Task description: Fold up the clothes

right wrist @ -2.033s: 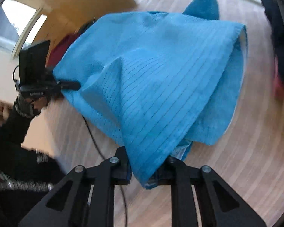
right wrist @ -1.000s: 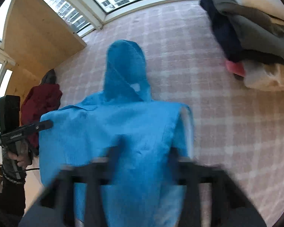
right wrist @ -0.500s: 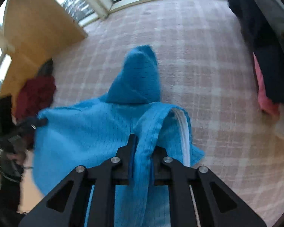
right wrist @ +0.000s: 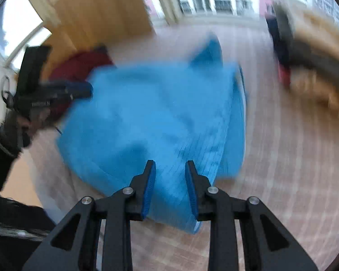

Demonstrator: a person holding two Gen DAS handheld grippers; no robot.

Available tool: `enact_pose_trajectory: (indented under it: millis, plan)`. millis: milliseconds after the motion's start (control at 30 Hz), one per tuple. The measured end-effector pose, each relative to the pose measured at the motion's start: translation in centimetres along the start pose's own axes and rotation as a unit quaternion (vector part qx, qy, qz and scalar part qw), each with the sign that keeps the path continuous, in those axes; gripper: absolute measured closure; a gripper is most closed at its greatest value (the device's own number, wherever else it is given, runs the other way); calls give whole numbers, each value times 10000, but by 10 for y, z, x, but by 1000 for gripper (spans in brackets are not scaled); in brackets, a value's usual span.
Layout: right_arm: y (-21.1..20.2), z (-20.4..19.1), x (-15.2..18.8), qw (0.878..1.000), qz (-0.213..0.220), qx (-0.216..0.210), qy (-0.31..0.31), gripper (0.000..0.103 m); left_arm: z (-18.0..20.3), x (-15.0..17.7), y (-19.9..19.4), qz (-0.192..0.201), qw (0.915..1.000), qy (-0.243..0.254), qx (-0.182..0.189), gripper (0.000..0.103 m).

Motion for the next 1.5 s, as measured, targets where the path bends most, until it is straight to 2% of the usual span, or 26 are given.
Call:
enact_pose_trajectory:
  millis: [33, 100, 167, 233, 267, 333, 400, 467, 500, 567, 600, 667, 700, 867, 967, 1000, 1100, 1133, 1167, 1200, 1267, 1333, 1400, 1433, 1467, 1500]
  plan:
    - [6, 10, 9, 9998, -113, 35, 189, 100, -6, 4, 16, -191, 9996, 19, -188, 68]
    - [-12, 22, 14, 9975, 155, -251, 642, 101, -15, 8, 32, -417, 9987, -105, -259, 68]
    - [-55, 23, 16, 9926, 856, -459, 735, 87, -20, 4, 21, -319, 9990, -236, -209, 68]
    - [-82, 29, 25, 9891, 1254, -325, 706, 74, -21, -5, -2, -88, 9993, -180, -301, 68]
    - [-86, 33, 32, 9886, 1282, -285, 731, 72, -18, -11, -10, 8, 9995, -110, -297, 68]
    - [-78, 42, 46, 9892, 1115, -260, 919, 72, -7, -26, -24, 182, 9995, 65, -248, 66]
    - [-64, 40, 57, 9879, 971, -501, 1098, 72, 6, -39, -29, 300, 9991, 233, -179, 65]
    - [-54, 25, 54, 9864, 1043, -731, 1043, 72, 23, -50, -20, 314, 9987, 387, -73, 65]
    - [-46, 16, 51, 9876, 1024, -712, 951, 72, 25, -51, -10, 253, 9987, 418, -127, 65]
    - [-22, 7, 49, 9943, 698, -422, 691, 69, 23, -51, 14, 72, 9985, 443, -323, 63]
    - [-13, 4, 50, 9962, 538, -338, 604, 69, 16, -48, 30, -58, 9974, 463, -543, 65]
    - [-7, 3, 56, 9970, 234, -421, 604, 69, 2, -38, 50, -356, 9971, 318, -595, 68]
    - [-9, 3, 57, 9970, 185, -456, 601, 69, -2, -37, 48, -355, 9973, 257, -593, 68]
    - [-53, 30, 24, 9865, 1114, -708, 966, 69, -14, -42, 11, -49, 9982, 59, -593, 67]
    - [-48, 52, 10, 9917, 1030, -193, 749, 68, -11, -41, -8, 32, 9985, 83, -541, 64]
    - [-44, 53, 6, 9917, 968, -309, 793, 67, -12, -38, -9, 26, 9984, 67, -556, 63]
    - [-35, 42, -5, 9865, 863, -1058, 899, 67, -15, -30, -15, 8, 9982, 21, -599, 62]
    - [-33, 35, -6, 9866, 850, -1128, 818, 61, -16, -25, -15, -22, 9983, -36, -588, 61]
    - [-31, 33, -8, 9887, 810, -1040, 712, 49, -18, -19, -15, -63, 9983, -110, -566, 61]
    - [-29, 31, -10, 9906, 770, -951, 606, 48, -21, -14, -15, -103, 9983, -185, -543, 60]
    - [-27, 30, -13, 9925, 726, -861, 478, 48, -25, -3, -15, -195, 9976, -341, -576, 60]
    - [-35, 40, -17, 9806, 939, -1437, 951, 48, -25, 1, -17, -256, 9972, -451, -531, 60]
    - [-44, 57, -23, 9699, 1196, -1681, 1293, 61, -24, 4, -19, -307, 9969, -544, -469, 60]
    - [-45, 64, -22, 9761, 1190, -1353, 1218, 74, -18, 2, -23, -291, 9975, -520, -391, 60]
    - [-44, 69, -20, 9829, 1087, -1032, 1073, 77, -7, -2, -24, -295, 9980, -448, -324, 60]
    - [-43, 72, -17, 9861, 991, -886, 994, 77, 5, -7, -25, -317, 9985, -367, -271, 60]
Point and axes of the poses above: each gripper's, at about its wrist camera, not at the fingertips, and y roughly the way its jaws point, z to its right, x to its underside, the point moved 9 cm from there along y, roughly the way its jaws point, and after that the axes turned 9 degrees about -x, right-handed, at the moved point
